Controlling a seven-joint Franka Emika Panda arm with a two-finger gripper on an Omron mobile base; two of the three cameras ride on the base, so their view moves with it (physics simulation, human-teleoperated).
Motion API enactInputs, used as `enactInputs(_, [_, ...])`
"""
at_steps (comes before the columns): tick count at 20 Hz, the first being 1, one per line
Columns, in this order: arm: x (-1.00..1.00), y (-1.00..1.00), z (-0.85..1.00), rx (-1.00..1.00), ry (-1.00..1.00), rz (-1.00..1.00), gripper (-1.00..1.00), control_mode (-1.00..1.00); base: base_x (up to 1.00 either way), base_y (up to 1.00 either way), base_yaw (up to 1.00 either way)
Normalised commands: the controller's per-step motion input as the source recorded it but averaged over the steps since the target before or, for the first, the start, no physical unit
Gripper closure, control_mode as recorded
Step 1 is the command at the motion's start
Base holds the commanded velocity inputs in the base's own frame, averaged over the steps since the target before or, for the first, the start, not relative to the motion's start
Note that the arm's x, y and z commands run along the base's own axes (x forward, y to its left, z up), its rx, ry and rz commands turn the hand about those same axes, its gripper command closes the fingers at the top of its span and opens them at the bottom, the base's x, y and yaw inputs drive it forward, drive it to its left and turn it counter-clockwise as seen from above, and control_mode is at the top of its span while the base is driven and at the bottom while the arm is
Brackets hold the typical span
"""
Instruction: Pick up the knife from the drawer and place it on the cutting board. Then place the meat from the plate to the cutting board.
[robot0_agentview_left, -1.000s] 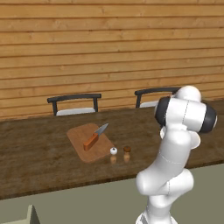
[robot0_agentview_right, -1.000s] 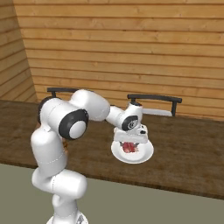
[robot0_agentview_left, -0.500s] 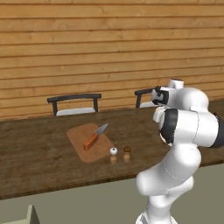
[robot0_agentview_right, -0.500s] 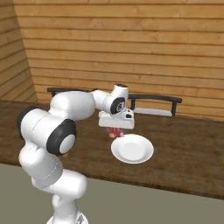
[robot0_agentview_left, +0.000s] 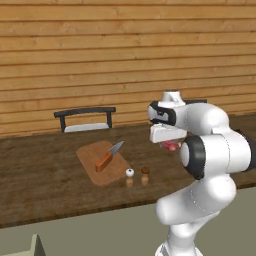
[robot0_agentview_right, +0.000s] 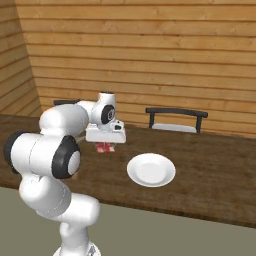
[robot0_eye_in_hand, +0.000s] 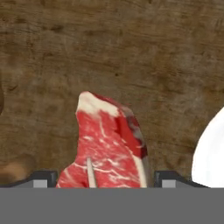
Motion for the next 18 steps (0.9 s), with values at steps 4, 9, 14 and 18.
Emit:
enactInputs(4, [0.00, 1.00, 0.00, -0.05, 0.11, 0.01, 1.00, -1.00, 0.00, 0.00, 0.00])
enactInputs(9, [0.00, 1.00, 0.00, -0.05, 0.12, 0.03, 1.00, -1.00, 0.00, 0.00, 0.00])
enactInputs(14, [0.00, 0.88, -0.01, -0.04, 0.10, 0.04, 1.00, -1.00, 0.00, 0.00, 0.00])
enactInputs(18, [0.00, 0.58, -0.07, -0.02, 0.05, 0.04, 1.00, -1.00, 0.00, 0.00, 0.00])
